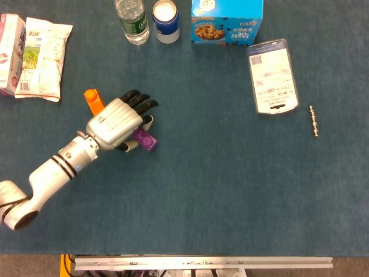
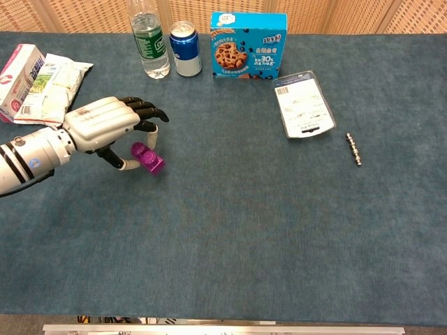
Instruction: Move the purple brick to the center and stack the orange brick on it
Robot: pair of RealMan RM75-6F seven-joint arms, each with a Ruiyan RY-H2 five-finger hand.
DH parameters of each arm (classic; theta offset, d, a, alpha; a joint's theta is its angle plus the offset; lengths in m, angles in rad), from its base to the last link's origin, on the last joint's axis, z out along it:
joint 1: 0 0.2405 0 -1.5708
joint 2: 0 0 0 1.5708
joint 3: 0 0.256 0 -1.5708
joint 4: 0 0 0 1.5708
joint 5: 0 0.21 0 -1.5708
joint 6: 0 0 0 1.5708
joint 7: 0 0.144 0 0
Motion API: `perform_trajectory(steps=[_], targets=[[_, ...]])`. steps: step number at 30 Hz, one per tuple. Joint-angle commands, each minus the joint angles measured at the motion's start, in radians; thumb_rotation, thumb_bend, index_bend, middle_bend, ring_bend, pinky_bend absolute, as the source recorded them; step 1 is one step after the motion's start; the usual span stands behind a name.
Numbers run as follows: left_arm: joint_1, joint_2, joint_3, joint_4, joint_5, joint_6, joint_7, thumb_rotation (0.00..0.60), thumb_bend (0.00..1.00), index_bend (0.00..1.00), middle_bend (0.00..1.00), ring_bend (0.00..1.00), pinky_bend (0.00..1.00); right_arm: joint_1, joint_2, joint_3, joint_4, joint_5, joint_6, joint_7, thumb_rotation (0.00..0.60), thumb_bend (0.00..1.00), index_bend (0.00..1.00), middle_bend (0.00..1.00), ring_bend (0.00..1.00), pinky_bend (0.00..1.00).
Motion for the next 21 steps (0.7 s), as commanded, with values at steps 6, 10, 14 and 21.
perform_trajectory(steps=[6,10,14,21], targets=[[-0.076,-0.050,-0.011,0.076,-0.003,-0.065,-0.032,0.600,0.24,0.50,0.17,0.11,0.12,-0.007,0.003,-0.001,0.003,0.003,0.005,0.004,0.600,0.18,0.30,0.35,0.32,0.40],[-0.104,-0.070,-0.014,0.107,-0.009,-0.085,-0.051,0.600,0.24,0.50,0.17,0.11,0.11,-0.010,0.005,0.000,0.005,0.007,0.007,0.005,0.600,0.18,0.30,0.35,0.32,0.40],[-0.129,-0.078,-0.017,0.125,-0.023,-0.111,-0.077,0.600,0.24,0.50,0.17,0.11,0.10,-0.014,0.004,0.000,0.006,0.010,0.008,0.007,0.600,0.18,0.30,0.35,0.32,0.40],[-0.158,-0.110,-0.026,0.183,-0.060,-0.145,-0.119,0.600,0.24,0.49,0.17,0.11,0.10,-0.018,0.005,0.001,0.008,0.011,0.012,0.006,0.600,0.18,0.30,0.35,0.32,0.40]])
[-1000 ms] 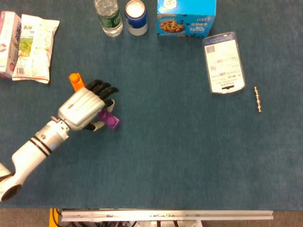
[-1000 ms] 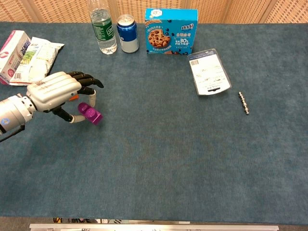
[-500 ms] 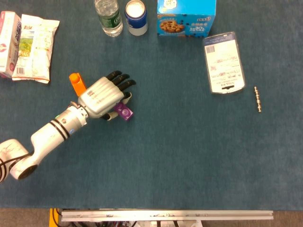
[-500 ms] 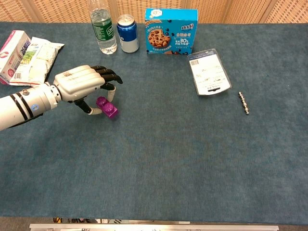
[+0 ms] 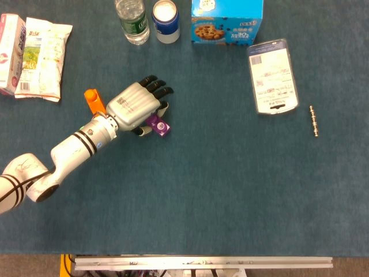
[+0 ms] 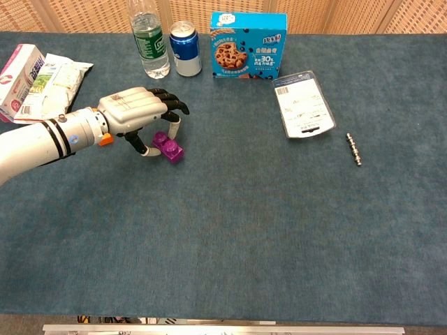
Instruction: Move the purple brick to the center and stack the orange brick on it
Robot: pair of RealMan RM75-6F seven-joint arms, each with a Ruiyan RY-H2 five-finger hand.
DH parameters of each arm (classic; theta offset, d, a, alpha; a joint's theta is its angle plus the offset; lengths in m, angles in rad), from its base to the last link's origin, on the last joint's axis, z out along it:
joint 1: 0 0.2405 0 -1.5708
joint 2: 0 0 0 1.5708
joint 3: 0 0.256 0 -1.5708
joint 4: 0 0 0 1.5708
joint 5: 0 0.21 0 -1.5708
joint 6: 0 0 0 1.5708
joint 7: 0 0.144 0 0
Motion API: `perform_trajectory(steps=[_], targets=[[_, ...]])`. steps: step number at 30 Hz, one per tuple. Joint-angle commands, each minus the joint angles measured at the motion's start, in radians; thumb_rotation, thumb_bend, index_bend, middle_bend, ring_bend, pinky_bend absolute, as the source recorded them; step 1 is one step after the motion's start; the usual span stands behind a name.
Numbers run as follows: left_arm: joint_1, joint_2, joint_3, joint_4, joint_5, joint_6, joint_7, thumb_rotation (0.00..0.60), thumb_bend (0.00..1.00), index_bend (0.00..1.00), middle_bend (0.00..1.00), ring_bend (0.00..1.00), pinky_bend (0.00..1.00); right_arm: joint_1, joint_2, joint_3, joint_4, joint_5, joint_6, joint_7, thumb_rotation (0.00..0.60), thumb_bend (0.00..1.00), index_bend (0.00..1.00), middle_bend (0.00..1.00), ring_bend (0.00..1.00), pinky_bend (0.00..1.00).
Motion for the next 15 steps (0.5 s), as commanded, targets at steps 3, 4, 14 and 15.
perform_trajectory(steps=[3,4,14,15], targets=[[-0.016,-0.021,0.002,0.031,-0.016,-0.018,-0.012,0.600,0.24,0.48,0.17,0.10,0.10,-0.003,0.003,0.001,-0.002,0.000,0.004,-0.001,0.600,0.18,0.30,0.35,0.32,0.40],[-0.018,-0.025,0.005,0.037,-0.018,-0.022,-0.007,0.600,0.24,0.47,0.16,0.10,0.10,-0.004,0.004,0.001,-0.002,0.000,0.005,-0.001,0.600,0.18,0.30,0.35,0.32,0.40],[-0.016,0.015,0.011,-0.009,-0.050,-0.026,0.018,0.600,0.24,0.22,0.11,0.06,0.09,-0.008,0.006,0.002,0.000,-0.002,0.009,0.006,0.600,0.18,0.30,0.36,0.33,0.40],[-0.014,0.024,0.012,-0.018,-0.052,-0.023,0.021,0.600,0.24,0.22,0.11,0.06,0.09,-0.008,0.006,0.002,0.000,-0.002,0.009,0.006,0.600,0.18,0.30,0.36,0.33,0.40]])
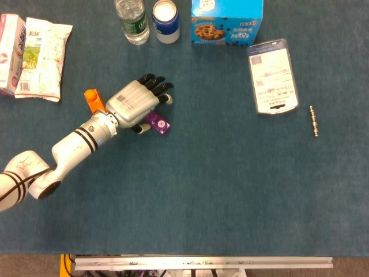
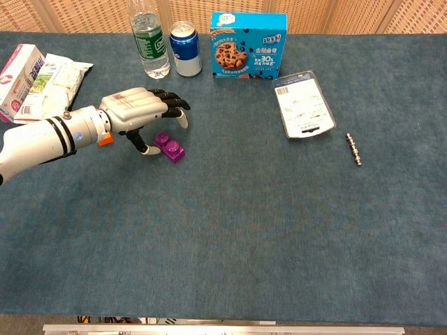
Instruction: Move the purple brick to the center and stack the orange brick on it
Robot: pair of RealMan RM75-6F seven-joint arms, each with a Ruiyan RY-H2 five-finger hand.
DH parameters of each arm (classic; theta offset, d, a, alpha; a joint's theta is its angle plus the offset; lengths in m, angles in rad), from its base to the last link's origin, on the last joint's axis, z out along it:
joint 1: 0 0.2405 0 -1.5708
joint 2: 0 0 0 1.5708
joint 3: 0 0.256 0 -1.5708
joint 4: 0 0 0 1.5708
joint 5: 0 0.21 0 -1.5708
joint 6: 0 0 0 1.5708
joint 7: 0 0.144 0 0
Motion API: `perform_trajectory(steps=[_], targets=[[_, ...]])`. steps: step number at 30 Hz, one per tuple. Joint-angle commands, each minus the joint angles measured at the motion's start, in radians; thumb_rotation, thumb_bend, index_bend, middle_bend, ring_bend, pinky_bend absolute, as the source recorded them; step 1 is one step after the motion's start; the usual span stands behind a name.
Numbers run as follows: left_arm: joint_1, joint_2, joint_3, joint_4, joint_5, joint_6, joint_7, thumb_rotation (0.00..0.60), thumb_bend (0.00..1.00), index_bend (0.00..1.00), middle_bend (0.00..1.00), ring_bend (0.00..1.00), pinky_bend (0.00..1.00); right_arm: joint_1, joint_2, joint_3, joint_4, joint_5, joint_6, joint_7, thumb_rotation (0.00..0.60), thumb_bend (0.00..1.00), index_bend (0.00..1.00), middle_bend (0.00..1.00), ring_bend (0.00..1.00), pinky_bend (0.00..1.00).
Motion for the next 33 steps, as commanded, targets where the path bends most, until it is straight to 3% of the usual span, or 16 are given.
perform_trajectory(steps=[1,10,20,33], targets=[[0.007,0.026,0.002,-0.026,-0.007,0.013,0.011,0.600,0.24,0.22,0.11,0.06,0.09,0.000,-0.001,0.001,0.000,0.000,0.000,0.001,0.600,0.18,0.30,0.36,0.33,0.40],[0.046,0.157,0.013,-0.110,-0.043,0.041,0.068,0.600,0.24,0.28,0.09,0.04,0.09,0.004,-0.003,-0.001,0.001,-0.009,-0.005,0.001,0.600,0.18,0.30,0.36,0.33,0.40],[0.035,0.262,0.005,-0.208,-0.153,-0.079,0.159,0.600,0.25,0.26,0.00,0.00,0.05,0.007,-0.010,0.000,-0.001,-0.018,-0.001,-0.001,0.600,0.18,0.30,0.36,0.33,0.40],[0.030,0.273,0.001,-0.221,-0.237,-0.139,0.245,0.600,0.26,0.25,0.00,0.00,0.04,0.007,-0.008,0.000,-0.005,-0.020,-0.001,-0.003,0.600,0.18,0.30,0.36,0.33,0.40]])
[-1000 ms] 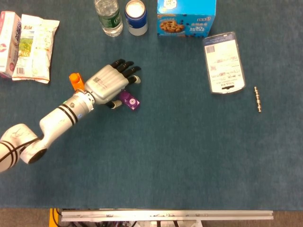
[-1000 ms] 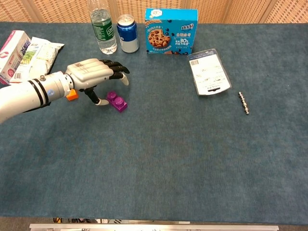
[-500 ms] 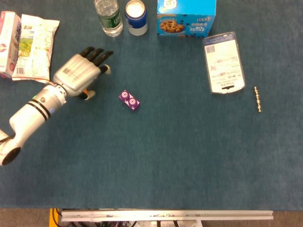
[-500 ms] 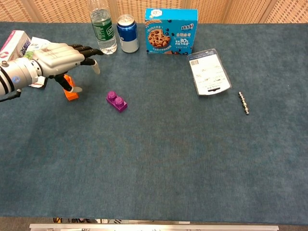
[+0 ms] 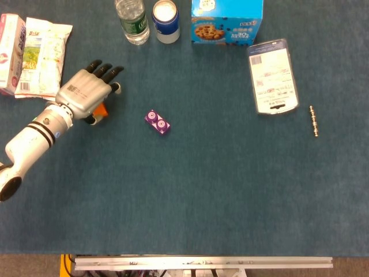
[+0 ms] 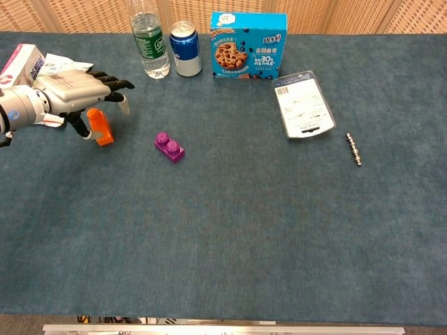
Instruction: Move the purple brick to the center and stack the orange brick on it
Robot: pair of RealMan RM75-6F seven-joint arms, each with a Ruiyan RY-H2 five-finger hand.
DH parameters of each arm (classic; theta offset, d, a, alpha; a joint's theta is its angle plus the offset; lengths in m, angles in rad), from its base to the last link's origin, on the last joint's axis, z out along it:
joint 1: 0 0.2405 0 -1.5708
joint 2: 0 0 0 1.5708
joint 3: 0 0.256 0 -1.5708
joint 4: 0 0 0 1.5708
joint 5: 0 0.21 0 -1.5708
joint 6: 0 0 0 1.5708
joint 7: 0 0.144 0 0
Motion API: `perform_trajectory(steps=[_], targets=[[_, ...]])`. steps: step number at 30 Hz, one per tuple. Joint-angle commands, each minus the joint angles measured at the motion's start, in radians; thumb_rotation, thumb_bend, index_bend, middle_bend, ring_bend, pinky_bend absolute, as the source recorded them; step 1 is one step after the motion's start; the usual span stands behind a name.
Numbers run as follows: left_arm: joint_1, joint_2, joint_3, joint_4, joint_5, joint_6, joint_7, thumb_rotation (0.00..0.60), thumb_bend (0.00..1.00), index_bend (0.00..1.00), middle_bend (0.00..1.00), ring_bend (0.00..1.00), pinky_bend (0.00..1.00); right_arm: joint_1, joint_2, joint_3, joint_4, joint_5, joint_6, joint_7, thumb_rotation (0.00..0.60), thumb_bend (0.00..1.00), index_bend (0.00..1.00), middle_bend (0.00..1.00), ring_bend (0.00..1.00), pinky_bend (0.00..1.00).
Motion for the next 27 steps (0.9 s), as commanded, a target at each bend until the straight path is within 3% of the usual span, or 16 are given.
perform_trajectory(steps=[1,18,27], targets=[[-0.003,-0.002,-0.001,0.010,-0.015,-0.014,0.014,0.600,0.26,0.25,0.00,0.00,0.04,0.000,0.001,0.000,0.000,0.000,0.000,0.000,0.600,0.18,0.30,0.36,0.33,0.40],[0.042,0.023,0.031,0.036,-0.063,-0.027,0.034,0.600,0.27,0.26,0.00,0.00,0.04,0.002,-0.004,-0.001,-0.002,-0.005,-0.001,-0.005,0.600,0.18,0.30,0.36,0.34,0.40],[0.087,0.018,0.032,0.050,-0.030,0.039,-0.035,0.600,0.27,0.30,0.00,0.00,0.04,0.003,-0.003,-0.002,-0.008,-0.012,0.002,-0.012,0.600,0.18,0.30,0.36,0.34,0.40]])
